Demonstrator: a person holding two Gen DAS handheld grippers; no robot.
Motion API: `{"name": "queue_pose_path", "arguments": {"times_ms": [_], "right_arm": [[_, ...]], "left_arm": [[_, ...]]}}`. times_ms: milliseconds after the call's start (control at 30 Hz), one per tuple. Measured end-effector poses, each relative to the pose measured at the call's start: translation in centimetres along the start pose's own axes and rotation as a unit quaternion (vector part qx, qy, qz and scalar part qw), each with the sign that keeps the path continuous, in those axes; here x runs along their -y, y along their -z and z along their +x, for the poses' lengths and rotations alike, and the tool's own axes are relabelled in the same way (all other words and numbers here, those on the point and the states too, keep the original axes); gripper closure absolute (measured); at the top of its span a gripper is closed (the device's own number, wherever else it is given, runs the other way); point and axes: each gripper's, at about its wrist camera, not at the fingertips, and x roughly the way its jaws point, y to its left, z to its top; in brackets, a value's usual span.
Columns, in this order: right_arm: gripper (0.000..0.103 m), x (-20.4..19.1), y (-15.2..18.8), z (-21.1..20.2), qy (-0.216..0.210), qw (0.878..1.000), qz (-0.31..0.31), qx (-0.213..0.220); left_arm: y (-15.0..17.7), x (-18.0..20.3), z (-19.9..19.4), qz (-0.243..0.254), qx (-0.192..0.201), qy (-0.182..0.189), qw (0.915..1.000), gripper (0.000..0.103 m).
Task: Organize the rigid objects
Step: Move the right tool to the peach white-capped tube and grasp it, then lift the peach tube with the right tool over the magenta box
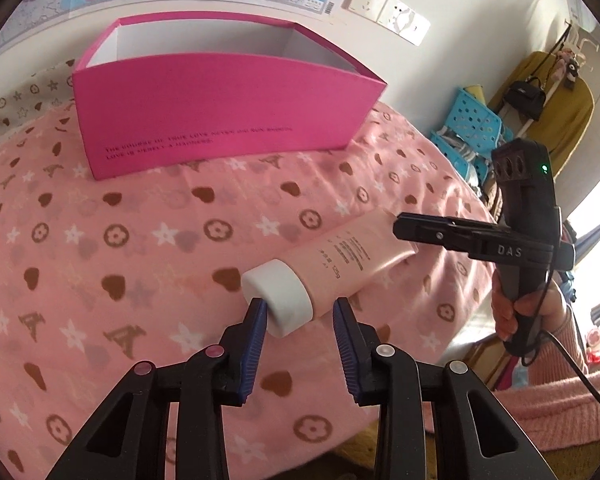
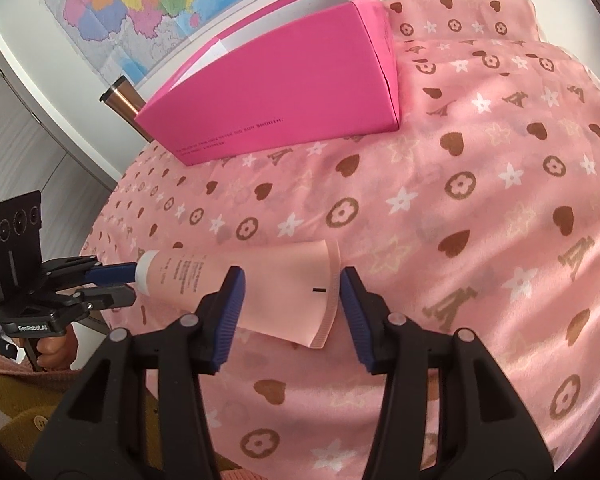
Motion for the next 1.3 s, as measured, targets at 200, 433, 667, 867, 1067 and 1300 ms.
{"name": "queue_pose_path", "arguments": {"times_ms": [200, 433, 667, 867, 1067, 1300], "right_arm": [[0.051, -0.3, -0.8, 0.1, -0.005, 1.0, -0.001, 0.014], [0.051, -0.2, -1.3, 0.4, -0.007, 1.0, 0.001, 0.018], [0.051, -0.4, -1.8, 0.1, -0.006, 1.0, -0.002, 0.029], [0.051, -0.8, -2.6, -0.7, -0.004, 0.999, -0.013, 0.044], [0.051, -1.1, -3.4, -1.4, -0.003, 0.998, -0.021, 0.059], [0.051, -1.3, -4.1, -1.9, -0.001, 0.997, -0.028, 0.069]], "left_arm": [[-1.0, -0.8, 0.3, -0.007, 0.008, -0.018, 0.9998, 0.069], [-2.0, -1.0, 0.5, -0.002, 0.019, -0.034, 0.9993, 0.066], [-2.8, -0.7, 0.1, 0.005, 0.034, -0.043, 0.9985, 0.065], [-3.5, -0.5, -0.4, 0.008, 0.047, -0.046, 0.9978, 0.065], [-4.3, -0.1, -1.1, 0.016, 0.061, -0.049, 0.9968, 0.065], [-5.0, 0.2, -1.4, 0.022, 0.071, -0.054, 0.9958, 0.065]]}}
